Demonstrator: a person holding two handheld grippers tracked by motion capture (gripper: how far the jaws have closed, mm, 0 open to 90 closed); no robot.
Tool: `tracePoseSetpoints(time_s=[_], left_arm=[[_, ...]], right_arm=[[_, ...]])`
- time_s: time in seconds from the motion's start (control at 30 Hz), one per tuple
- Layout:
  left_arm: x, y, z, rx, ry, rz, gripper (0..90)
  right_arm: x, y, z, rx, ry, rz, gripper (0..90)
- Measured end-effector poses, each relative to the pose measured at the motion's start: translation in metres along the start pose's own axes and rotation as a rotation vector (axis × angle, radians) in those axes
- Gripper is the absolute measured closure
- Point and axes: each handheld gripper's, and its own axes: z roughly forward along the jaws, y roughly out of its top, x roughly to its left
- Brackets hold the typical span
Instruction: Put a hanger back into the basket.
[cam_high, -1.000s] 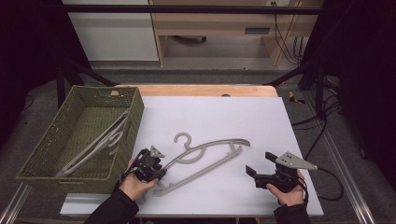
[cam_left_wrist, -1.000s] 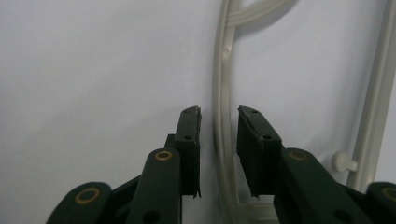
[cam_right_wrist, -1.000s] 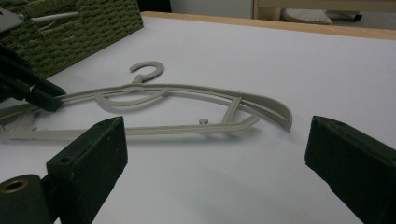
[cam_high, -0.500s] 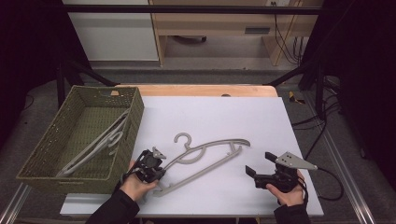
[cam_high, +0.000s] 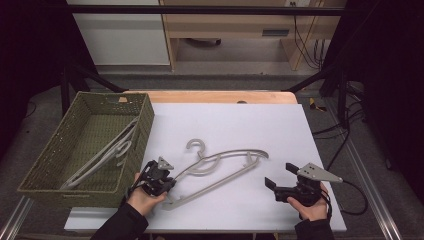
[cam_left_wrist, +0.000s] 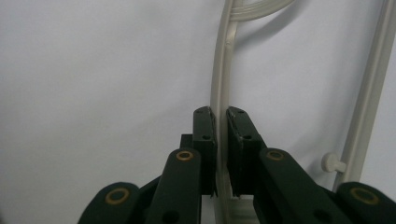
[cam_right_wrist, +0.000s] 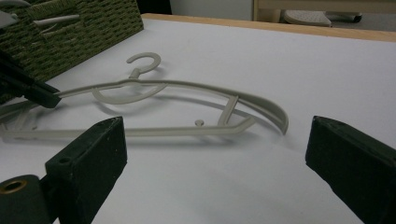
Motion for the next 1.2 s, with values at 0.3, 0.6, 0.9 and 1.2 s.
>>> tracePoseSetpoints(time_s=[0.3,0.6,0.9,1.2], left_arm=[[-0.001,0.003,-0.022,-0.087,-0.008,0.007,83.1],[-0.006,0.008,-0.055,-0.171,0.038,0.046,83.0],[0.006,0.008,-0.104,-0.282,0.061,0.031,82.9],[0.023,0.005,-0.130,-0.337,0.102,0.004,83.0]], right_arm=[[-0.004,0.000,-0.004,-0.009,-0.014,0.007,5.8],[-0.011,0.000,-0.012,-0.023,-0.029,0.018,5.8],[-0.015,0.000,-0.016,-0.028,-0.038,0.021,5.8],[-0.016,0.000,-0.016,-0.026,-0.041,0.021,5.7]])
